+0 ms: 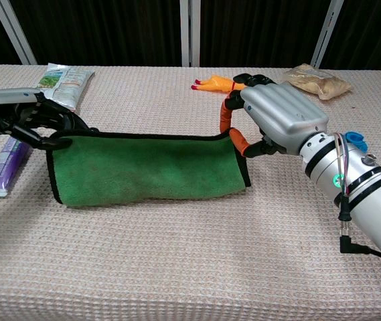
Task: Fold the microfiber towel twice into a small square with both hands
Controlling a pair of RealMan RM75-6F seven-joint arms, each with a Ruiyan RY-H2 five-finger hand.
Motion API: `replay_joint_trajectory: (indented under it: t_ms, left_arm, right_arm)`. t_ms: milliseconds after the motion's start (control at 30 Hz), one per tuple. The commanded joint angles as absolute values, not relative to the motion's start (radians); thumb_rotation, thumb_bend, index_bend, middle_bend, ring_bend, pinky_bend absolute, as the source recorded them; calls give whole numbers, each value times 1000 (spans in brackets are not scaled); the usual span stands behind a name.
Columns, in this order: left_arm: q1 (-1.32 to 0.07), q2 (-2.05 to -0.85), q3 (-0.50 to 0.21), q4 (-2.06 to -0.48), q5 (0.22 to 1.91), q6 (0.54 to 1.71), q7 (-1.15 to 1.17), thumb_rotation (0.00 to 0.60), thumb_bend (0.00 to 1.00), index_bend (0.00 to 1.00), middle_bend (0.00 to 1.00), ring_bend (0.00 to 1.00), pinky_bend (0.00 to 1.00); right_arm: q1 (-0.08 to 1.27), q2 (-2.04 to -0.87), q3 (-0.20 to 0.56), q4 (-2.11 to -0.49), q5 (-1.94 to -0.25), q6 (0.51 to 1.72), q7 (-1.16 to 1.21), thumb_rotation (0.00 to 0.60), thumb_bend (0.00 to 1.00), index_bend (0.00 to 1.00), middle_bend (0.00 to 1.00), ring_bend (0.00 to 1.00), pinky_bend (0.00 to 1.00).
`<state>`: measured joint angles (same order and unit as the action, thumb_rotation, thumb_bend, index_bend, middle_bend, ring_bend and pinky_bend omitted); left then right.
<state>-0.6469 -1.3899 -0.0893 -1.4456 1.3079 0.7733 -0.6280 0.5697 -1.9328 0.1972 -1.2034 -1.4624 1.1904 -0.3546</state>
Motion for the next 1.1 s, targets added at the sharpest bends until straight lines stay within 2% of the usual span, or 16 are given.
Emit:
replay_joint_trajectory:
  t_ms: [33,567,833,1000,1100]
  left_arm:
    - [-660,-1408,-103,-1426,1273,751,-589,600,467,675,254,183,135]
    - [-706,-1455,-141,-1355,1142,686,-403,600,467,654,251,183,135]
    - [-711,-1477,-149,-1329,1095,679,-338,600,466,581,236,177,136]
    - [-715,-1485,-149,-1313,1082,680,-294,600,465,458,205,163,135]
    - [-714,-1488,-148,-1309,1070,691,-259,600,437,343,163,150,135]
  right_arm:
    - [582,-1949,209,-1180,-1446,1181,-374,600,493,753,292,24,0]
    - [626,-2018,242,-1053,-1358,1133,-425,600,493,748,290,24,0]
    - [646,-2045,255,-998,-1326,1114,-429,600,493,744,289,24,0]
    - [659,-2059,259,-971,-1317,1107,-422,600,494,743,289,24,0]
    - [666,-2066,262,-956,-1311,1103,-417,600,493,743,289,24,0]
